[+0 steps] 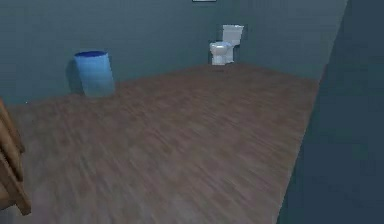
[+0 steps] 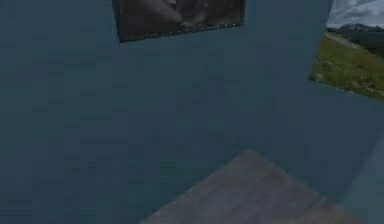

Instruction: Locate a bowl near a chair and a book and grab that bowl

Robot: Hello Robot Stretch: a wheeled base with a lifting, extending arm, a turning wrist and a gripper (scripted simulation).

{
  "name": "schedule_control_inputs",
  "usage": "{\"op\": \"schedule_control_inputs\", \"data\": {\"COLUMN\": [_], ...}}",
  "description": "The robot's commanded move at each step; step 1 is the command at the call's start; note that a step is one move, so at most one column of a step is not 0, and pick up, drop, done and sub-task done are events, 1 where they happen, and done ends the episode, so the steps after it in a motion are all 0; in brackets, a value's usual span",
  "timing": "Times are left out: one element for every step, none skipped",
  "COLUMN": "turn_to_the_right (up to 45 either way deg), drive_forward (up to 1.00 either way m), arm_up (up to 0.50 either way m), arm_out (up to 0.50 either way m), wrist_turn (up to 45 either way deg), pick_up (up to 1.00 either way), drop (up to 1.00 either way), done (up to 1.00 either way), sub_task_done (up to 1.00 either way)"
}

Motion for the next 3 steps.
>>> {"op": "schedule_control_inputs", "data": {"turn_to_the_right": [0.0, 42.0, 0.0], "drive_forward": [0.75, 0.0, 0.1], "arm_up": [0.0, 0.0, 0.0], "arm_out": [0.0, 0.0, 0.0], "wrist_turn": [0.0, 0.0, 0.0], "pick_up": [0.0, 0.0, 0.0], "drop": [0.0, 0.0, 0.0], "done": [0.0, 0.0, 0.0], "sub_task_done": [0.0, 0.0, 0.0]}}
